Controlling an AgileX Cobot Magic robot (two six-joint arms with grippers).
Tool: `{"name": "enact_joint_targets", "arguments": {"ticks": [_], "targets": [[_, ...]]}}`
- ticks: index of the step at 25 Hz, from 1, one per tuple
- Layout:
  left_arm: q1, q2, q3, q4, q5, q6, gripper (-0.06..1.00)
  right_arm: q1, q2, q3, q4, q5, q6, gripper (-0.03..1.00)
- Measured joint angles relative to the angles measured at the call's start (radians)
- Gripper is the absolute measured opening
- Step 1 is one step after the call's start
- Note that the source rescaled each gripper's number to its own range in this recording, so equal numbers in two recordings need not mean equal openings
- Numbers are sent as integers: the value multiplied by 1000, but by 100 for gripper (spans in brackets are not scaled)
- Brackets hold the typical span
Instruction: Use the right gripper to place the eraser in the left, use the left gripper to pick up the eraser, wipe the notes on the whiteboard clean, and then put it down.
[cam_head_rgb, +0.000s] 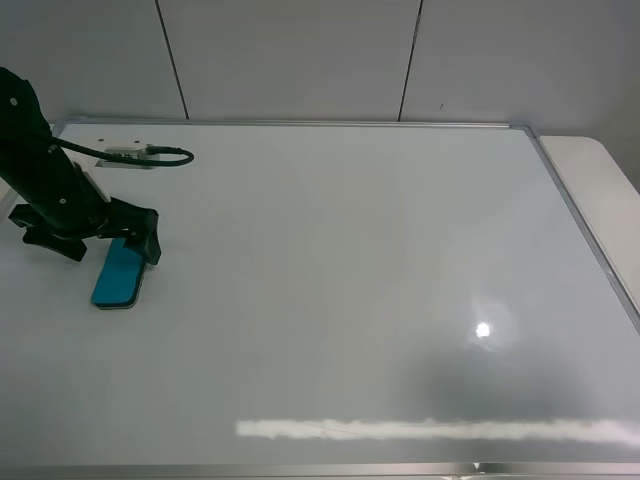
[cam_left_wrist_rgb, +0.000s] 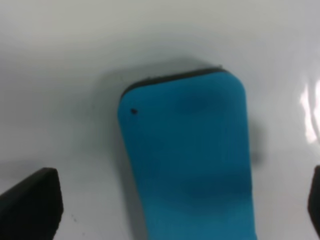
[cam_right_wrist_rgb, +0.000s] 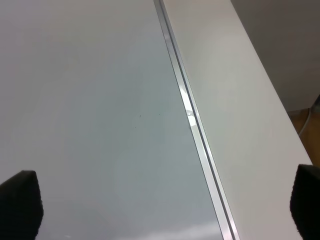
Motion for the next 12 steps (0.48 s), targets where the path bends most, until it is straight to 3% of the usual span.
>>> {"name": "enact_joint_targets", "arguments": {"ticks": [12], "targets": [[0, -284, 1, 4, 50, -7, 100, 0, 0, 0, 0, 0, 0, 100]]}}
